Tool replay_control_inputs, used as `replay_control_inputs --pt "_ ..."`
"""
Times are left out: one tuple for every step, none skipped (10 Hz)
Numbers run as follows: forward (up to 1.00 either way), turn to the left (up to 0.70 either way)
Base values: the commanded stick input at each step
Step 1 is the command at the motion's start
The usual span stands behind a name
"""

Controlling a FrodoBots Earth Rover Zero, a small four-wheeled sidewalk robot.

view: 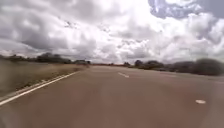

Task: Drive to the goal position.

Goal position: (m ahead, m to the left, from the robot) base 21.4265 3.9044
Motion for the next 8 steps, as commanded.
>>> replay_control_inputs --pt "1.0 0.0" --pt "1.0 0.0" --pt "1.0 0.0" --pt "1.0 -0.03" --pt "1.0 -0.05" --pt "1.0 -0.06" --pt "1.0 -0.03" --pt "1.0 0.0"
